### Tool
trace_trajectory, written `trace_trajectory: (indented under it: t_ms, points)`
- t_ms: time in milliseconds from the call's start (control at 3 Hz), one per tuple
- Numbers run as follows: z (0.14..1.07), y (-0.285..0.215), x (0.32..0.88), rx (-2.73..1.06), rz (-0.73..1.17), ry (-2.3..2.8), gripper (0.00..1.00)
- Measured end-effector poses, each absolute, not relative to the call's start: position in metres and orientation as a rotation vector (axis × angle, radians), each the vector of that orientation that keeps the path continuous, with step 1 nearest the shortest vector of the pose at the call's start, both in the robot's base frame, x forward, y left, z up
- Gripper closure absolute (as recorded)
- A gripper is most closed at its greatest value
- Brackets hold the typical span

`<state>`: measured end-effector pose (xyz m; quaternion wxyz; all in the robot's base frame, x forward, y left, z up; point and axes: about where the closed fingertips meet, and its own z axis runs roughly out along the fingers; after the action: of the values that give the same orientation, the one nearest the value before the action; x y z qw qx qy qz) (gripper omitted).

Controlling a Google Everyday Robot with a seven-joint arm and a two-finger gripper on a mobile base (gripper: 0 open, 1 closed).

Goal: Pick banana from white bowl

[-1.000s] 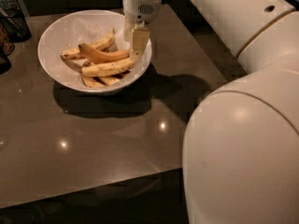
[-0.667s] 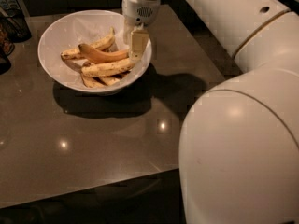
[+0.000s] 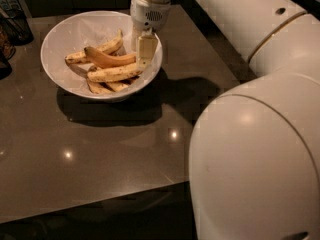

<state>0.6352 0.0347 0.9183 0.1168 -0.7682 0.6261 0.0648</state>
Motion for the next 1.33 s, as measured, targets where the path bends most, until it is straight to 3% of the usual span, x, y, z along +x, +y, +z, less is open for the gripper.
trace_trajectory:
  t_ms: [333, 1333]
  points:
    - [0.913, 0.037, 0.63, -2.219, 0.245, 1.863, 0.5]
    - [0.898, 0.046, 0.623, -2.23, 0.329, 1.896, 0.52]
